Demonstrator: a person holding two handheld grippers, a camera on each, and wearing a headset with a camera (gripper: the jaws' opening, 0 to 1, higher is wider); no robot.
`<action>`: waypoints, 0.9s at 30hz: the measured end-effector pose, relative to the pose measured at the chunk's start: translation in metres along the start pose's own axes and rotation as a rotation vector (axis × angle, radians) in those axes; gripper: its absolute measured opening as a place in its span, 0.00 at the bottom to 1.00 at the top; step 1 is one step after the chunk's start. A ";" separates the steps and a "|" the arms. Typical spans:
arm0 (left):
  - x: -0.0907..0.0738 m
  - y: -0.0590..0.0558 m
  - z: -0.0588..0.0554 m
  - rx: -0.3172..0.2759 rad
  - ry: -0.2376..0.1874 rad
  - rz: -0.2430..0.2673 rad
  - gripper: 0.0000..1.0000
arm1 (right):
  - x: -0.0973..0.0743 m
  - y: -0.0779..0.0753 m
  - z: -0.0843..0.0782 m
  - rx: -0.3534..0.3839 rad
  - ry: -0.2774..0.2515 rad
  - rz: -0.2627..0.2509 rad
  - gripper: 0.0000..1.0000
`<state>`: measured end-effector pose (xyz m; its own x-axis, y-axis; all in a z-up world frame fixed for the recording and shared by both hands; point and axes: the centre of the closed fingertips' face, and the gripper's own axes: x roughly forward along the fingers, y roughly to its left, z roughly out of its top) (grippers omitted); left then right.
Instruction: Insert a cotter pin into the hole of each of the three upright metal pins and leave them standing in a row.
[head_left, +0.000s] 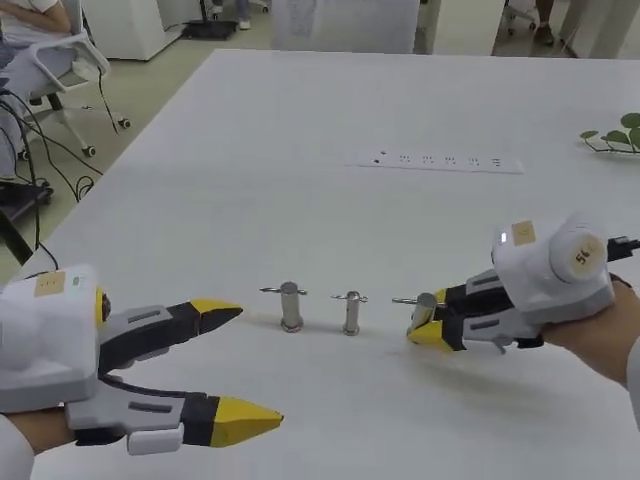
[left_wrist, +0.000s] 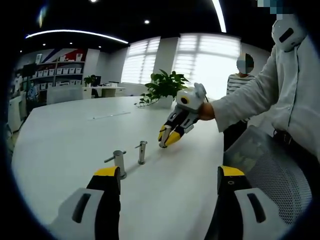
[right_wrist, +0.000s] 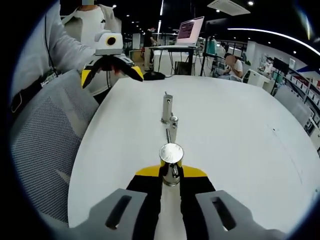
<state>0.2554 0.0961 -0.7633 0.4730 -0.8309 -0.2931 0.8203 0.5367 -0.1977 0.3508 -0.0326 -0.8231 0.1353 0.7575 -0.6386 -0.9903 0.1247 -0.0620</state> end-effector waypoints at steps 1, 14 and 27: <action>0.000 0.001 0.000 -0.001 0.001 0.002 0.79 | -0.001 -0.002 0.000 0.003 -0.001 -0.002 0.13; -0.001 0.002 -0.004 -0.011 0.016 0.011 0.79 | 0.005 -0.010 -0.009 0.016 0.003 0.012 0.13; -0.002 0.004 -0.006 -0.018 0.027 0.021 0.78 | 0.012 -0.010 -0.018 0.009 0.007 0.038 0.13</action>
<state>0.2558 0.1009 -0.7693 0.4806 -0.8155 -0.3225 0.8045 0.5564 -0.2078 0.3620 -0.0365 -0.8443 0.0970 0.7575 -0.6456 -0.9944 0.1018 -0.0301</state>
